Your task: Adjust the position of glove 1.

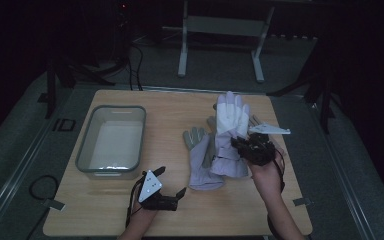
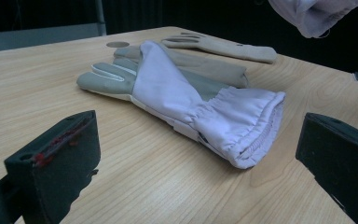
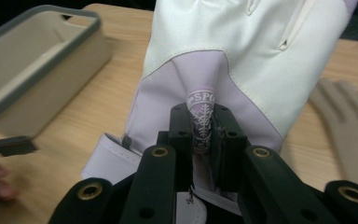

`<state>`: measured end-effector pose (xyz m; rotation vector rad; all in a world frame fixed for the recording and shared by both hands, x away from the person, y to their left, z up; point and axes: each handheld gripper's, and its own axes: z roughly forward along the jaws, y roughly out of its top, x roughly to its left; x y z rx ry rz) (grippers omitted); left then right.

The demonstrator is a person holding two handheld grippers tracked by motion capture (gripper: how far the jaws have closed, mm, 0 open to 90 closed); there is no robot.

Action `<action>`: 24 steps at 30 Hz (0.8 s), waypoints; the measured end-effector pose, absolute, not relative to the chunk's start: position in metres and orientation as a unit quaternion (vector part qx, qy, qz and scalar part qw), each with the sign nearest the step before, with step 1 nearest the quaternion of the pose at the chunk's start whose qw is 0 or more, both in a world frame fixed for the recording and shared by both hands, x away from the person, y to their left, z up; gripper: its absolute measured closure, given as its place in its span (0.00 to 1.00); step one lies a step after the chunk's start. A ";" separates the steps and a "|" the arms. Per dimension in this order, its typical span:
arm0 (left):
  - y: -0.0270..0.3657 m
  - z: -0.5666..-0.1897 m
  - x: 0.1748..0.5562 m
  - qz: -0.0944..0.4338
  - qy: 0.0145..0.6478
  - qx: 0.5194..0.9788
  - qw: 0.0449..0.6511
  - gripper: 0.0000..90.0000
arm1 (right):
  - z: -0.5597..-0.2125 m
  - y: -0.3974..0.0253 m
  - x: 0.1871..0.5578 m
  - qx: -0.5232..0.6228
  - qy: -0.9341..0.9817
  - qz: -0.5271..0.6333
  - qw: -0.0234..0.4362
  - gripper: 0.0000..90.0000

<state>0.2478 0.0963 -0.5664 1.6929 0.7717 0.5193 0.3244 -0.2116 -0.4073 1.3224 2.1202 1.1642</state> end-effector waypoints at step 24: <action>0.096 -0.566 0.248 0.220 0.327 0.722 0.569 0.00 | -0.478 -0.143 0.346 0.479 0.796 0.343 0.137 0.89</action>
